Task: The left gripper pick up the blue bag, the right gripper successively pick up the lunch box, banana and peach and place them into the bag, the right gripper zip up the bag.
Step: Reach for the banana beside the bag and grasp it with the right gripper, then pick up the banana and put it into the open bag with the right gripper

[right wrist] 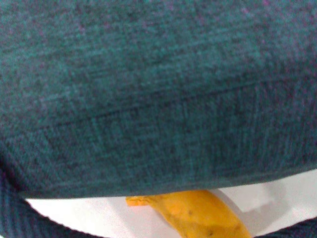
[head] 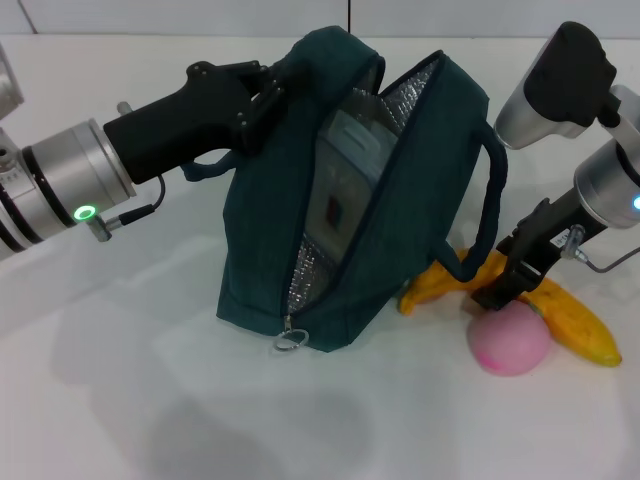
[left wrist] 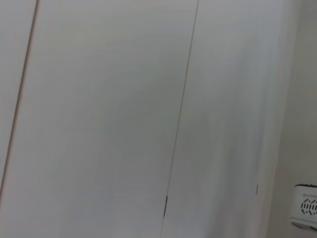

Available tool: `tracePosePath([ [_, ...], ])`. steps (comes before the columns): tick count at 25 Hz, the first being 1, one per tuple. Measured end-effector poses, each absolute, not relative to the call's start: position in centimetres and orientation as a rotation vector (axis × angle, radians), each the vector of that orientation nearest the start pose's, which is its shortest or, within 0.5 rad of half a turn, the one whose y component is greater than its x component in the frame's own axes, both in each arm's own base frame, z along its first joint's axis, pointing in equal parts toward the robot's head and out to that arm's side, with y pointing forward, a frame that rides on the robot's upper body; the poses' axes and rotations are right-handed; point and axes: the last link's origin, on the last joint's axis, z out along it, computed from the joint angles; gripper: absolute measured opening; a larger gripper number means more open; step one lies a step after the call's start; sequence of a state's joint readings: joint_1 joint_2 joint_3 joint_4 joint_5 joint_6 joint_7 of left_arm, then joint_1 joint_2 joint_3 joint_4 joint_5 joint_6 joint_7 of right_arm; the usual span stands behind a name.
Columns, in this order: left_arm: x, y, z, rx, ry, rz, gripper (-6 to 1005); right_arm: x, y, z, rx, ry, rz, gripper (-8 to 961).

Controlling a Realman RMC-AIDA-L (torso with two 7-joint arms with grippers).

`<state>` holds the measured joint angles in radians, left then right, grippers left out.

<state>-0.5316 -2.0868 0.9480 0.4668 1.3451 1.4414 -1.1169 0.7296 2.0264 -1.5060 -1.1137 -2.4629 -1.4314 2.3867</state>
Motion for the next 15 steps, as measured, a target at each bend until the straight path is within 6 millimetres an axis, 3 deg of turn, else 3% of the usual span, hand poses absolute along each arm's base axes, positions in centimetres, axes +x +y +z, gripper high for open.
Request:
tracePosePath([
  [12, -22.52, 34.88, -0.94, -2.38, -0.472, -1.17, 46, 17.6, 37.53, -3.2, -2.759, 0.683, -0.518, 715],
  [15, -22.58, 34.85, -0.91, -2.378, -0.469, -1.168, 45, 17.61, 37.78, -2.72, -2.746, 0.704, -0.477, 573],
])
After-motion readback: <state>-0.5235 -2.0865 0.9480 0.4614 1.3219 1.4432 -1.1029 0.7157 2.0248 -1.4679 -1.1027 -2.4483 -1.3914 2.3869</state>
